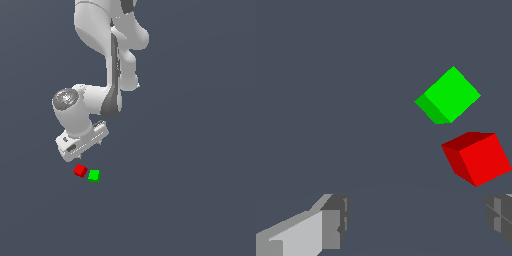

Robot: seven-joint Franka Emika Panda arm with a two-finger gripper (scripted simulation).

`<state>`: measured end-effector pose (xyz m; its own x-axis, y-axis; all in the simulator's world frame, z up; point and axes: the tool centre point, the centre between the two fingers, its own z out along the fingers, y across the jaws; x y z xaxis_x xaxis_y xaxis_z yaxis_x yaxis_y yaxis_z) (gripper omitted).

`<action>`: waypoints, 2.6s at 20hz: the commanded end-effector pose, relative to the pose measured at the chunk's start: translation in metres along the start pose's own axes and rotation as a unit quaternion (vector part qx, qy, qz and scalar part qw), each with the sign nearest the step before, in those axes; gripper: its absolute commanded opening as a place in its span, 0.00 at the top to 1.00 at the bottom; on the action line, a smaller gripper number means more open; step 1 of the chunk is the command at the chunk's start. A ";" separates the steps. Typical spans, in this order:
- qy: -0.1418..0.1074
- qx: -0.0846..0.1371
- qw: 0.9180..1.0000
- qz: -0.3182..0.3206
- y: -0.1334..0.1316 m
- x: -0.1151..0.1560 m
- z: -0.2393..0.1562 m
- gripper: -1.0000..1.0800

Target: Stack the red cube on top of the green cube.

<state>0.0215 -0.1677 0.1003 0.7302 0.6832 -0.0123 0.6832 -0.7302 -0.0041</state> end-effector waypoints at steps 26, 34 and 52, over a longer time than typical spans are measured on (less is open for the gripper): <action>0.006 -0.003 0.975 -0.223 0.080 0.013 0.030 0.04; 0.005 -0.003 0.975 -0.223 0.080 0.013 0.039 0.04; 0.006 -0.003 0.975 -0.224 0.081 0.015 0.080 1.00</action>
<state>0.0862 -0.2171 0.0196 0.3585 0.9335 -0.0001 0.9335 -0.3585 -0.0007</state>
